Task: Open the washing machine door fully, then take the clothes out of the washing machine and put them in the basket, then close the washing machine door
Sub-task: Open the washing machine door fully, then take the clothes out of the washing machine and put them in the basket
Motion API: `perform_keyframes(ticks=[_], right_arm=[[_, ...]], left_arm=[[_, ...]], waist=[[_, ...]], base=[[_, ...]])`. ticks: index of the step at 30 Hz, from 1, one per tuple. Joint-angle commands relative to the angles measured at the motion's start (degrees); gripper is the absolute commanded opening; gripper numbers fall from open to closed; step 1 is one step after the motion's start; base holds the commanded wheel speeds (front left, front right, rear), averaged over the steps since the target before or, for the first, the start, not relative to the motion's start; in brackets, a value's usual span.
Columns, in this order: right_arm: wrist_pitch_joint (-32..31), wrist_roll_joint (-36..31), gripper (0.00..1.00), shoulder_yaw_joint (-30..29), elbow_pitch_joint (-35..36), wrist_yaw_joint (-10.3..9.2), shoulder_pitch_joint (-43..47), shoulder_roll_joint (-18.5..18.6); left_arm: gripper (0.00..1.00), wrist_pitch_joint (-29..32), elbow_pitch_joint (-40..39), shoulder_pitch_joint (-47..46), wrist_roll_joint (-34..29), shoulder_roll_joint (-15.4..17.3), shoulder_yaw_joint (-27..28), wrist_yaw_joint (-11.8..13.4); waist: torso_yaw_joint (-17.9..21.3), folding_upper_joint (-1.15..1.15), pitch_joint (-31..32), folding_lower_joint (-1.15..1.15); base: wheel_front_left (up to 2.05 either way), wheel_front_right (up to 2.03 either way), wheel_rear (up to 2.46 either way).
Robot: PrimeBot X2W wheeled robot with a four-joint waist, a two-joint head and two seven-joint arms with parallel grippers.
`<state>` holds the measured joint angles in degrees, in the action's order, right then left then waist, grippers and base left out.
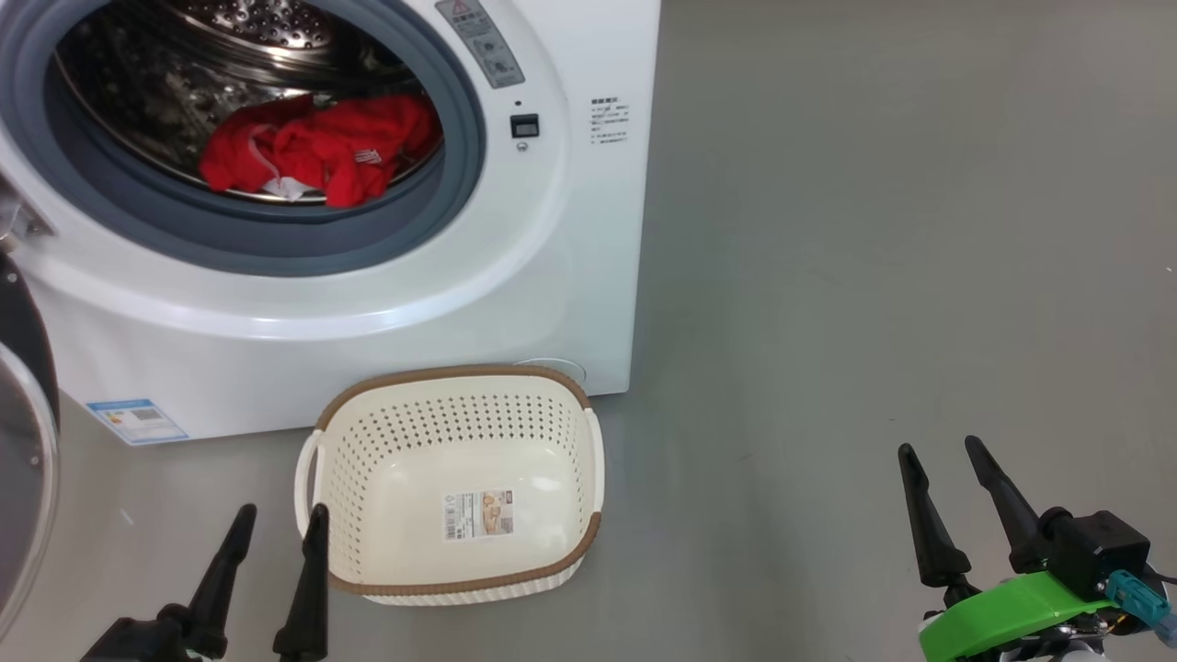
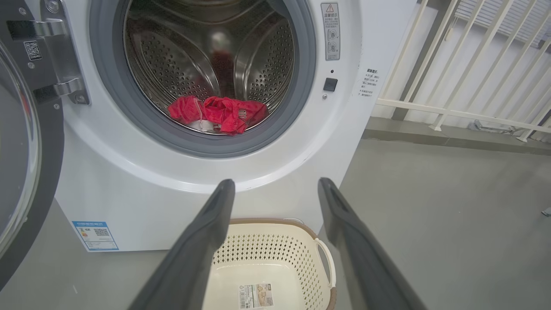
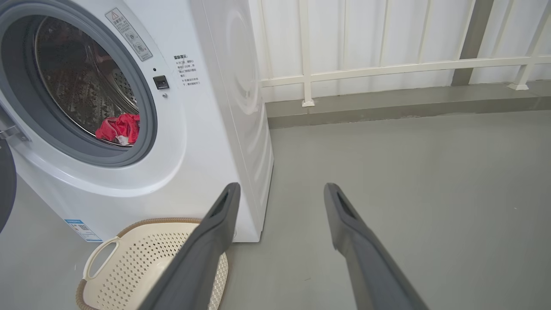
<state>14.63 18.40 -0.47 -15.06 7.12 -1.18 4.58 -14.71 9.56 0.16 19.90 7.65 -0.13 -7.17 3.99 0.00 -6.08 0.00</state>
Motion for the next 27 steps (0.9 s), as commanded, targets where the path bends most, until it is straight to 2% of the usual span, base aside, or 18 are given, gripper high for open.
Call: perform_keyframes(ticks=[1,18,27], right_arm=[[0.37,0.68,1.00,1.04,1.57,0.36,-1.10,0.42],[0.37,0.22,1.00,0.60,1.92,0.36,-0.67,-0.23],[0.37,-0.14,1.00,0.98,1.79,0.36,-0.60,-0.26]], left_arm=[[1.00,-0.29,-1.73,-1.06,0.43,1.06,1.79,-0.32],[1.00,-0.29,-2.15,-1.48,0.39,1.86,1.15,-0.32],[1.00,-0.29,-2.33,-1.91,0.61,1.89,1.45,-0.32]], waist=[[0.33,0.00,-0.03,0.00],[0.03,0.00,0.09,0.00],[-0.47,0.00,0.12,0.00]], base=[[0.00,0.00,0.00],[0.02,-0.02,0.00],[0.83,-0.83,0.00]])
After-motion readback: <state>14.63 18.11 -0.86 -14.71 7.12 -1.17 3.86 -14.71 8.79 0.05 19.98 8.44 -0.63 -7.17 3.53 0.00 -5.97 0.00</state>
